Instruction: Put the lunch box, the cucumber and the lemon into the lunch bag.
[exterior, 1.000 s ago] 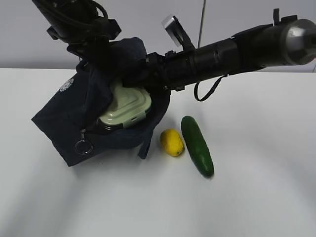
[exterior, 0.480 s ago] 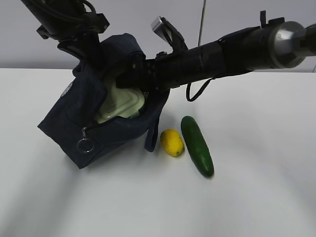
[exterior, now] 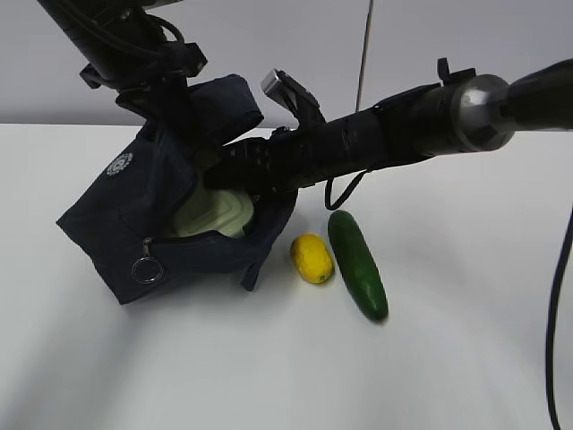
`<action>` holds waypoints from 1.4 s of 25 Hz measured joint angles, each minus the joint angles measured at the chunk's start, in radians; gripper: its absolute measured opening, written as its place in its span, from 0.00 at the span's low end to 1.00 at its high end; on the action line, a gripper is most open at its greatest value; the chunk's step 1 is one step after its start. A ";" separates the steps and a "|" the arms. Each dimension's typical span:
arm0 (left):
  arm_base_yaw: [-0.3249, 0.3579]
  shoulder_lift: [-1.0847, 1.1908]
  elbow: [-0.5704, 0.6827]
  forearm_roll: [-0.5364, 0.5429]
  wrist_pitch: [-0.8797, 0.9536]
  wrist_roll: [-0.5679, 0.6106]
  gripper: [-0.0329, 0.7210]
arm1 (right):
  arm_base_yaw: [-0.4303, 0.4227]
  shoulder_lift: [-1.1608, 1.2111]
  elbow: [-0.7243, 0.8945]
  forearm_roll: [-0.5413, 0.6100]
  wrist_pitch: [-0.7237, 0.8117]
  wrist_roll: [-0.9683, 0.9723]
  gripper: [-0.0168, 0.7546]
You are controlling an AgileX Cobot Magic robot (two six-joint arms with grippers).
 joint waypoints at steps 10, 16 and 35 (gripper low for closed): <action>0.013 0.000 0.000 -0.012 0.000 0.002 0.06 | 0.000 0.036 -0.030 0.018 -0.005 -0.020 0.49; 0.013 0.000 0.000 -0.014 0.000 0.002 0.06 | 0.000 0.047 -0.062 0.018 -0.008 -0.022 0.52; 0.070 0.013 0.000 -0.064 -0.002 0.004 0.06 | -0.106 -0.016 -0.072 -0.090 0.130 0.051 0.61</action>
